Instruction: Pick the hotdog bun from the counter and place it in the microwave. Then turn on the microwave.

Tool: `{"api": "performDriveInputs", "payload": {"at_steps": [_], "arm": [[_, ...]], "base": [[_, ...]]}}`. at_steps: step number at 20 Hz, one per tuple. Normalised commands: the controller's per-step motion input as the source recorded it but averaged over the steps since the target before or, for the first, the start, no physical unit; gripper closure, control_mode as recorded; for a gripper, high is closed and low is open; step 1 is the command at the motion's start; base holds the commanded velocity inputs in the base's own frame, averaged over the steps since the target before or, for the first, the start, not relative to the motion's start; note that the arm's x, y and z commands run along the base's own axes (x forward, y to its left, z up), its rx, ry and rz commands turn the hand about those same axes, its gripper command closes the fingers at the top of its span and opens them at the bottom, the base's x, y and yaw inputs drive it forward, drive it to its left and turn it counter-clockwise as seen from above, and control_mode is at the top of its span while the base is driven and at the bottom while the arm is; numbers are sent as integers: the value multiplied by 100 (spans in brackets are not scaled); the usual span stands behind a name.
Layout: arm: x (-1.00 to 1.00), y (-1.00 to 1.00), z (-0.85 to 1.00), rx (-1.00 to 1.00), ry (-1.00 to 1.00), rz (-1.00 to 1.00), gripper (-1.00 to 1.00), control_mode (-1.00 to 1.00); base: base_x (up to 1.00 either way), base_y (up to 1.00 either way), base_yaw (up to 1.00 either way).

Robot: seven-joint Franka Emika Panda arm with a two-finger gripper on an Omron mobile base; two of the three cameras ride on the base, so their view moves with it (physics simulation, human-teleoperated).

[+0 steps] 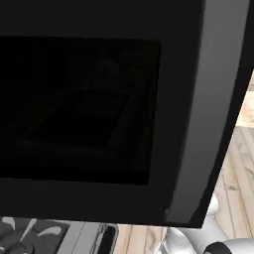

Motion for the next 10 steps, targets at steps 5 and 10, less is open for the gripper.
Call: {"api": "performDriveInputs", "payload": {"at_steps": [5,10], "arm": [[0,0,0,0,0,0,-100,100],[0,0,0,0,0,0,-100,100]], "base": [[-1,-14,-69],[0,-10,-31]]}}
